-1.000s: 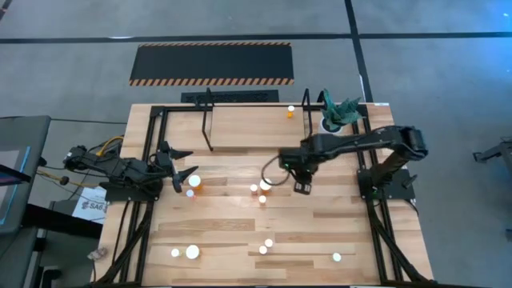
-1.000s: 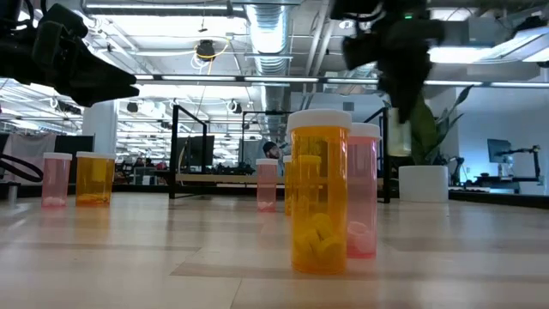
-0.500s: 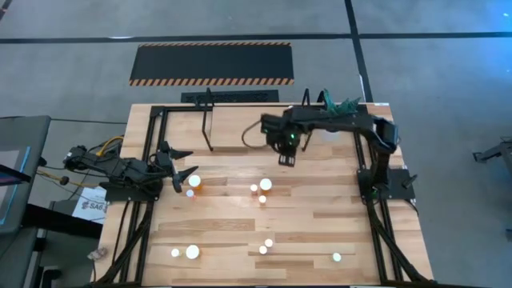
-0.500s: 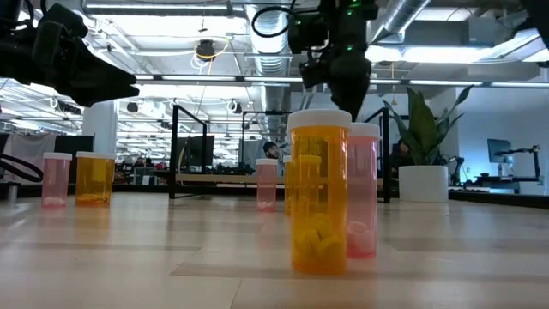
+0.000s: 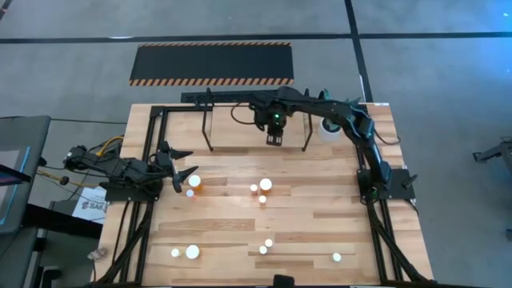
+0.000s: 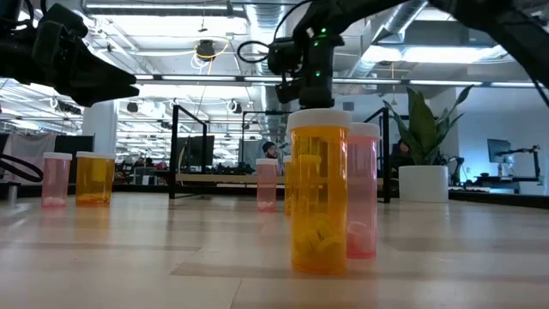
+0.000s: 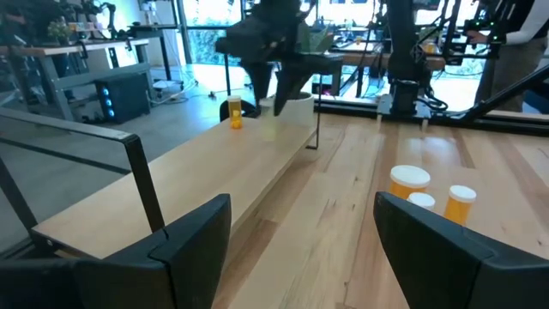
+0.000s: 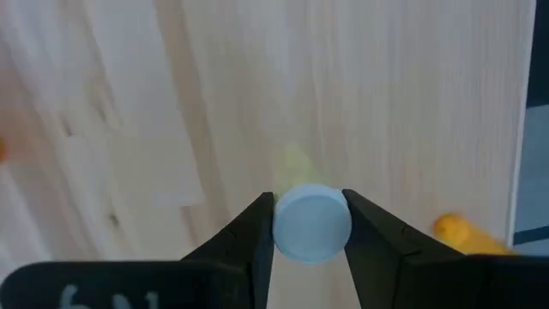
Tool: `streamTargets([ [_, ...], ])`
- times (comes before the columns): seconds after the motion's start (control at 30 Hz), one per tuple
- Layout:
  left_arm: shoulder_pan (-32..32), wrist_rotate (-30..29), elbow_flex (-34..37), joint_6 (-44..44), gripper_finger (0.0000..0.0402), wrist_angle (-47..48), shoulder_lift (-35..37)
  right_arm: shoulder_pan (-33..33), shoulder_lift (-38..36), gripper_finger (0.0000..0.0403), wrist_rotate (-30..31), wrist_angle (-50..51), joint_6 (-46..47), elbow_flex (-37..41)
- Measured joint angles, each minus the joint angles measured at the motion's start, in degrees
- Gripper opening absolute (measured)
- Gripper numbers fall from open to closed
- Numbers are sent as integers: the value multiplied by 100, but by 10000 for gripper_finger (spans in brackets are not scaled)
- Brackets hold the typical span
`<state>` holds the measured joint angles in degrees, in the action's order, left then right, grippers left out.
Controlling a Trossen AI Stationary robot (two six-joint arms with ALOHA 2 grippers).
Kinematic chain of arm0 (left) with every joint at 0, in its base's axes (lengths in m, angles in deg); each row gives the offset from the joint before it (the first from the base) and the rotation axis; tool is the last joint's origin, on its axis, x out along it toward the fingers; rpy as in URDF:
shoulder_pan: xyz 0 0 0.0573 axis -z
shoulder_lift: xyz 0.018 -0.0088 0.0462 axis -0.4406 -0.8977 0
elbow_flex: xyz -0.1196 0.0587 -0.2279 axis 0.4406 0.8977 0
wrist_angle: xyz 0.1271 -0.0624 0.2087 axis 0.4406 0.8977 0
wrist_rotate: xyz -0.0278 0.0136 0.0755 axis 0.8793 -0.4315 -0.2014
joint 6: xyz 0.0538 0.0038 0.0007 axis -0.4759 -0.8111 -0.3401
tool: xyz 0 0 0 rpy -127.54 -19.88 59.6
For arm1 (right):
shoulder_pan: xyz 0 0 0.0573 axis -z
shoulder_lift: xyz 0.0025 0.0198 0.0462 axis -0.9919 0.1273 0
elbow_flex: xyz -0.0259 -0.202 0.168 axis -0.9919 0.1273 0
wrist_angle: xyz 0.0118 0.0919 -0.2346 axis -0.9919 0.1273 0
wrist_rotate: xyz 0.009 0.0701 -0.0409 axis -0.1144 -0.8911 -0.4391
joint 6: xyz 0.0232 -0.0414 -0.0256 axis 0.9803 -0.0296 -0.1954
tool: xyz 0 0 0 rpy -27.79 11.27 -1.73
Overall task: Pick and place medicine bottles onto shelf by color
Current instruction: Put the top yellow pill bottle on the shelf
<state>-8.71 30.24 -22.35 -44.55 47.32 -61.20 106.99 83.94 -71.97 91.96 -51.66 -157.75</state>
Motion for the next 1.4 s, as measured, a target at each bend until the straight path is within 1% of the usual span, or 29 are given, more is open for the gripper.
streamTargets([
  [0.2,1,-2,0,0,273,-1,0,211,519,143,6,271,-122,-661],
  [0.33,2,-2,0,0,273,-2,0,353,636,140,3,427,-402,-885],
  [0.87,2,0,0,0,273,0,2,1079,634,141,-78,78,-1488,-901],
  [1.1,2,0,0,0,273,0,0,1107,634,143,-87,-94,-2019,-901],
  [1.4,0,0,-1,-1,273,0,1,1105,634,145,-103,-211,-2235,-899],
])
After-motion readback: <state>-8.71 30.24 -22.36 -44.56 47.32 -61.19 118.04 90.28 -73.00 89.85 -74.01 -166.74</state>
